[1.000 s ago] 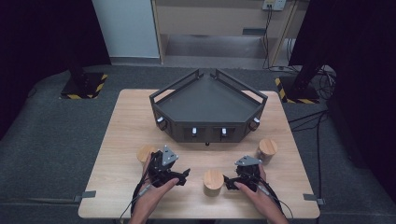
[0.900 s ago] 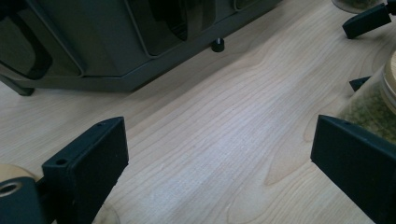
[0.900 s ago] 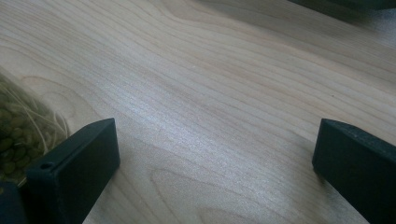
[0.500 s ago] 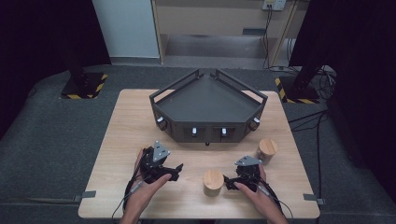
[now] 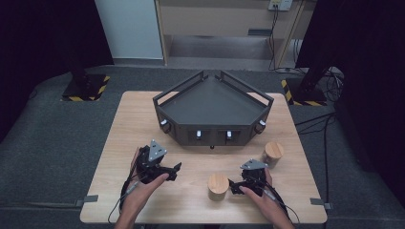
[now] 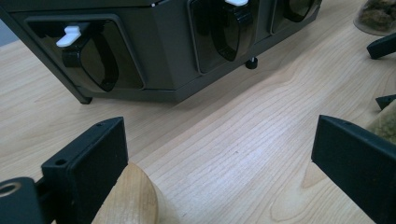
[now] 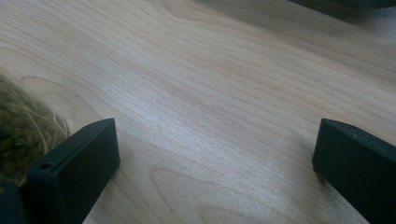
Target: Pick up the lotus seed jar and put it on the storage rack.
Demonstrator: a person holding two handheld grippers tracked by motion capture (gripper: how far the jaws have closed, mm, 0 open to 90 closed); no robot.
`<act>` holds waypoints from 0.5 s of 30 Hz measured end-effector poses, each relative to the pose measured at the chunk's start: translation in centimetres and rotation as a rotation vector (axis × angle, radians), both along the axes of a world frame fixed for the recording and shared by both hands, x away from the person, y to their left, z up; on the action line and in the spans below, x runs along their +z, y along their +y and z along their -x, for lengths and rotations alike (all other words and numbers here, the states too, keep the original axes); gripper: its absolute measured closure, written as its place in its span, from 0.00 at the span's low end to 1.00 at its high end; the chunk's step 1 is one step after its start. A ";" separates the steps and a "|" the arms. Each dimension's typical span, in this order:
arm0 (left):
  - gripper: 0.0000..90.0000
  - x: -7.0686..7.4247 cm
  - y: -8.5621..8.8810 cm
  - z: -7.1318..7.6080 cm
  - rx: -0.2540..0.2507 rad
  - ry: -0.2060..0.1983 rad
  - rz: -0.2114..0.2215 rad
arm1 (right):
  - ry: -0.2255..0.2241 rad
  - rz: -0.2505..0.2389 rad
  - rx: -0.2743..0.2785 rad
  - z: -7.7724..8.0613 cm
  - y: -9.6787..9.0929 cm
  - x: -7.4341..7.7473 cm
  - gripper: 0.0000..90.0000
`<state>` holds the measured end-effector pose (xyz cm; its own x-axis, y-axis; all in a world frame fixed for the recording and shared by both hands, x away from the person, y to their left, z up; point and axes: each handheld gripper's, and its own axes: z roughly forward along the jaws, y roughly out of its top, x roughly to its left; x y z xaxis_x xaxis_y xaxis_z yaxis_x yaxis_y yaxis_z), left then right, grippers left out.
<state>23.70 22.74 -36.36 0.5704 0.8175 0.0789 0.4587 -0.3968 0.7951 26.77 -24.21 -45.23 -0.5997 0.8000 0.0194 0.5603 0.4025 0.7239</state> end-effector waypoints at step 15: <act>0.03 -0.1 1.3 -0.2 0.021 -0.014 -0.001 | -0.001 0.002 -0.001 0.0 0.0 0.0 0.01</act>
<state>23.85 24.01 -36.48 0.5517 0.8294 0.0876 0.4558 -0.3879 0.8011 26.73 -24.19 -45.22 -0.5986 0.8009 0.0174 0.5601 0.4029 0.7238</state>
